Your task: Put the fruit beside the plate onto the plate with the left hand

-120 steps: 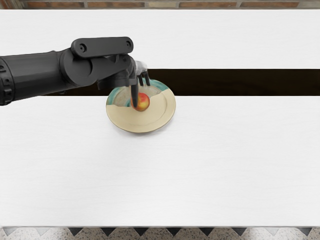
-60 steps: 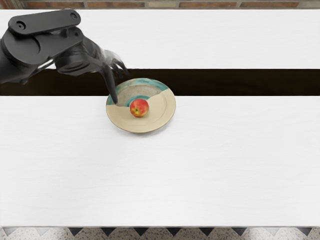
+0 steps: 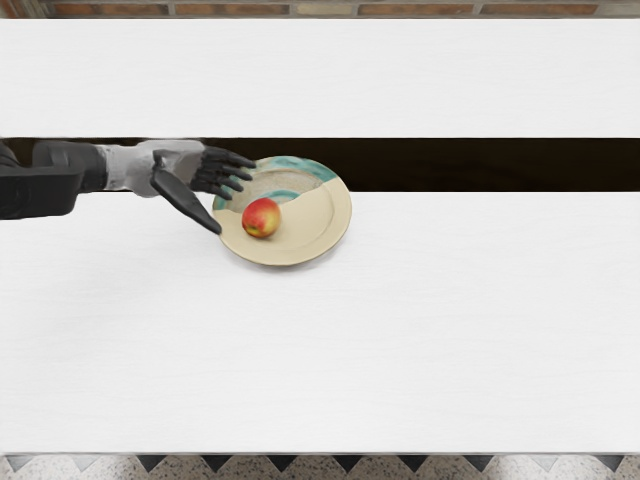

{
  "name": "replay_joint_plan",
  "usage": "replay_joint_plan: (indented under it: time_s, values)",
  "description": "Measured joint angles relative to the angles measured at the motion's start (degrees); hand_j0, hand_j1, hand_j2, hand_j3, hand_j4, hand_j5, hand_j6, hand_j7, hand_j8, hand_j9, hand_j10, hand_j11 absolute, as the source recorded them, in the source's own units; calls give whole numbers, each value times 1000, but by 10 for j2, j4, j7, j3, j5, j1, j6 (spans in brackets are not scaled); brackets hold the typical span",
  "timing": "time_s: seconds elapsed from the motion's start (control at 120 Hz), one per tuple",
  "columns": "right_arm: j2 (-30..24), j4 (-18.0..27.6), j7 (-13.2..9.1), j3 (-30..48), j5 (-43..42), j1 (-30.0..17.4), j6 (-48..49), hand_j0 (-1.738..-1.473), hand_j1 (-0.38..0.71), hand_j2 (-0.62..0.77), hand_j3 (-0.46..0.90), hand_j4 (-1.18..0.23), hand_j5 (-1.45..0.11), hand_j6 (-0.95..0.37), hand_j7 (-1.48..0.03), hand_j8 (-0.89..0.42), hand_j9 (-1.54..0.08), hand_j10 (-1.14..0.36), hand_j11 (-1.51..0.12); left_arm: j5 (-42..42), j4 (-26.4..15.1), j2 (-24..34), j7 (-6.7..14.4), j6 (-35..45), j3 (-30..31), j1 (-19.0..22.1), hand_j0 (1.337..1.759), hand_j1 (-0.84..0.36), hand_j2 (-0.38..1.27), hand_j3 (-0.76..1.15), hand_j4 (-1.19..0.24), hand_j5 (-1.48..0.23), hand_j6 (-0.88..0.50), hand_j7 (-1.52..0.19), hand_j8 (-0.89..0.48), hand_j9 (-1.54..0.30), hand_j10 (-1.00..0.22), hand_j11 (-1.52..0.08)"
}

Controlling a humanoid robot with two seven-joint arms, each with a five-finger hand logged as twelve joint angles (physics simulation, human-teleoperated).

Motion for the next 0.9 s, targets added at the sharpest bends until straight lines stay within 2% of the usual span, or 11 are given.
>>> replay_joint_plan:
  time_s: [0.083, 0.192, 0.567, 0.658, 0.708, 0.758, 0.9]
  values:
    - [0, 0, 0, 0, 0, 0, 0, -1658, -305, -7, 0, -37, -48, -37, -47, -37, -48, -37, -48, 14, -9, 0, -5, -1, -66, 26, 1658, 52, 52, 0, -250, -323, -250, -323, -249, -323, -249, -323]
    - [0, 0, 0, 0, 0, 0, 0, -1658, -305, -7, 0, -37, -47, -37, -47, -37, -47, -37, -47, 27, -15, 0, -7, -2, -110, 35, 1658, 52, 51, 0, -250, -323, -249, -323, -249, -323, -249, -323]
    - [0, 0, 0, 0, 0, 0, 0, -1658, -305, -7, 0, -37, -47, -37, -47, -37, -47, -37, -47, 33, -16, 8, -8, -2, -135, 66, 1658, 52, 51, 0, -250, -323, -250, -323, -250, -323, -249, -323]
    - [0, 0, 0, 0, 0, 0, 0, -1658, -305, -7, 0, -37, -47, -37, -47, -37, -47, -37, -47, 33, -13, 61, -8, -2, -153, 110, 1658, 52, 51, 0, -250, -323, -250, -323, -249, -323, -249, -323]
    - [0, 0, 0, 0, 0, 0, 0, -1658, -305, -7, 0, -37, -47, -37, -47, -37, -47, -37, -47, 32, -7, 87, -8, -2, -188, 156, 1658, 53, 51, 0, -249, -322, -249, -322, -249, -322, -249, -322]
    - [0, 0, 0, 0, 0, 0, 0, -1658, -305, -7, 0, -37, -47, -37, -47, -37, -47, -37, -47, 33, 6, 97, -7, -2, -226, 183, 1658, 53, 52, 0, -249, -322, -249, -322, -249, -322, -248, -322]
    - [0, 0, 0, 0, 0, 0, 0, -1658, -305, -7, 0, -37, -47, -37, -47, -37, -47, -37, -47, 34, 29, 99, -7, -2, -282, 201, 1658, 54, 52, 0, -249, -322, -249, -322, -248, -322, -248, -322]
